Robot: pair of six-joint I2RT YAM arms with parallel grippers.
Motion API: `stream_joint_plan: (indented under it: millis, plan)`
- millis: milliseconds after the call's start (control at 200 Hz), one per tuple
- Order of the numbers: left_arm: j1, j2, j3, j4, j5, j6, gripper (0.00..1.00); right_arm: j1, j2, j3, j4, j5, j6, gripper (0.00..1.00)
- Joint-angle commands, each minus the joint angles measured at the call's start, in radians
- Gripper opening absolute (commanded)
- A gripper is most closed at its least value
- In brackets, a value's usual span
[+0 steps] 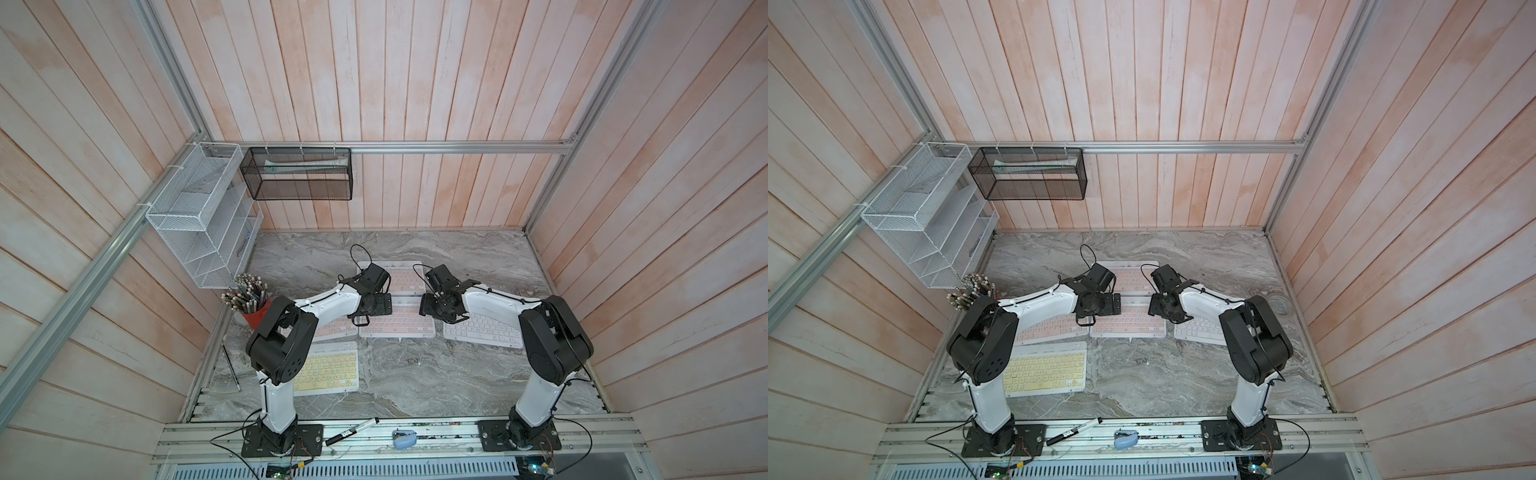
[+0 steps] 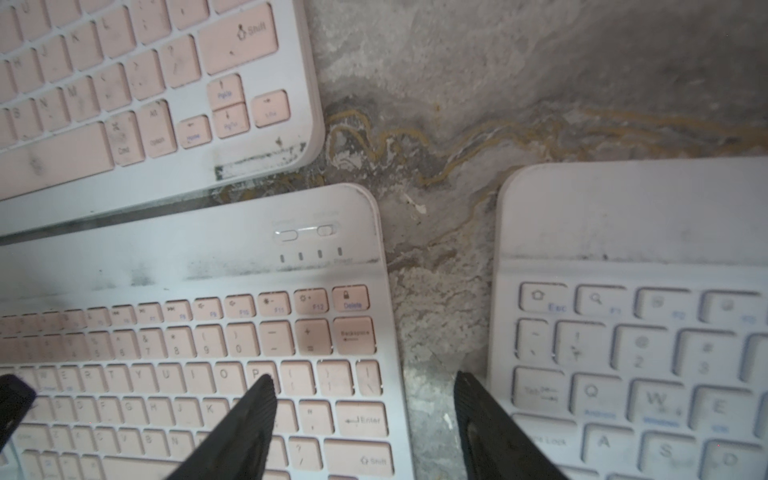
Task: Stack the numeric keypads
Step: Pick up the numeric keypad from the center of the board.
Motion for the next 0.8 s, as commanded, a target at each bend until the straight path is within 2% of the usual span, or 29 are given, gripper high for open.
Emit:
stream_joint_plan:
  millis: [0, 795]
  plan:
    - [-0.005, 0.032, 0.014, -0.004, -0.014, 0.004, 1.00, -0.006, 0.020, 0.012, 0.002, -0.002, 0.002, 0.70]
    - [-0.006, 0.036, -0.033, 0.042, 0.056, 0.009, 1.00, -0.013, 0.071, 0.017, 0.027, -0.045, -0.013, 0.69]
